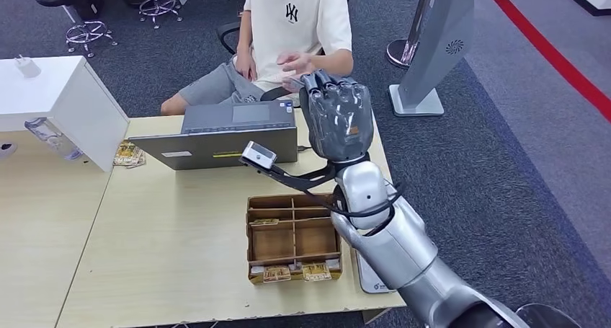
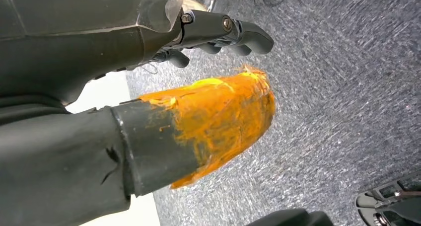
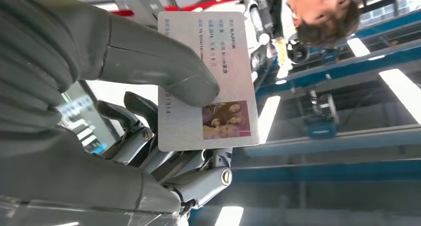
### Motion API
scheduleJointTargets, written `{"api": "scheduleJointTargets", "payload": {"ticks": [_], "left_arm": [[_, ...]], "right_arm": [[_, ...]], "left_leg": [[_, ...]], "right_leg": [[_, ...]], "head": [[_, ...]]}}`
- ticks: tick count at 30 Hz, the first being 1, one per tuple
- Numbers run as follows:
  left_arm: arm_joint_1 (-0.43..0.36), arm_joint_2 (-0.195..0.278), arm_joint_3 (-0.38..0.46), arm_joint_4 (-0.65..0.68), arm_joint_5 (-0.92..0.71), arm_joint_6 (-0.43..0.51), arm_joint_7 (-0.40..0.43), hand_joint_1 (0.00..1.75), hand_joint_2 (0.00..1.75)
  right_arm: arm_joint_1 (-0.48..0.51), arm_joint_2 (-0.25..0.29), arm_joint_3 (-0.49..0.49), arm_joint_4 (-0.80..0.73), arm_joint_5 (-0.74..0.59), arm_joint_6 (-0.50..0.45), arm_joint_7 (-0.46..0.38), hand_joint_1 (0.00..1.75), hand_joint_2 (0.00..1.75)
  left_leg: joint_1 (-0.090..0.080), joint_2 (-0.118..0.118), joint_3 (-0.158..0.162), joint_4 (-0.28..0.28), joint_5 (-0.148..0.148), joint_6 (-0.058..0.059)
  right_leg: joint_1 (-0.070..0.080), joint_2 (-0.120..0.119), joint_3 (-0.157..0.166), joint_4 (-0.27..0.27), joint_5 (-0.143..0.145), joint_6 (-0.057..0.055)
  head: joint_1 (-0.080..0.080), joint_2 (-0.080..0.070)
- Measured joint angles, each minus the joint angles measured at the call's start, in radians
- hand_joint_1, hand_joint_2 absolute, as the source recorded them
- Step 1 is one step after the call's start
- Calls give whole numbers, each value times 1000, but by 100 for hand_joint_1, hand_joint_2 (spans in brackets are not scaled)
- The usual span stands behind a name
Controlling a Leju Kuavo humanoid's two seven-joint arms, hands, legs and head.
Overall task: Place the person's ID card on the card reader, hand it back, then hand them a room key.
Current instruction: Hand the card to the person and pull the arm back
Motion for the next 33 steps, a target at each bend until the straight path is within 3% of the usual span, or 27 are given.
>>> {"api": "scheduleJointTargets", "payload": {"ticks": [7,15,19,27,30,33], "left_arm": [[-4,4,-8,0,-9,-2,3,0,0],[-16,10,-30,0,-24,-22,9,0,0],[-17,12,-37,0,-24,-24,12,0,0],[-11,13,-47,0,-7,-29,26,0,0],[-1,13,-47,0,5,-22,30,0,0],[9,12,-47,0,16,-10,30,0,0]], "right_arm": [[-83,-51,123,84,0,0,43,175,175],[-166,-64,184,234,0,-1,102,175,175],[-187,-71,197,303,0,-1,133,0,175],[-185,-95,245,368,0,-2,243,0,175],[-169,-123,272,297,0,-2,332,0,175],[-142,-164,287,167,0,-3,356,0,175]], "left_leg": [[0,0,-1,0,0,0],[0,0,0,0,0,0],[0,0,0,0,0,0],[0,0,-1,0,0,0],[0,0,-2,0,0,0],[0,0,-2,0,0,0]], "right_leg": [[0,0,-1,0,0,0],[0,0,0,0,0,0],[0,0,-1,0,0,0],[0,0,-1,0,0,0],[0,0,-2,0,0,0],[0,0,-3,0,0,0]], "head": [[0,0],[0,0],[0,0],[0,0],[0,0],[0,0]]}}
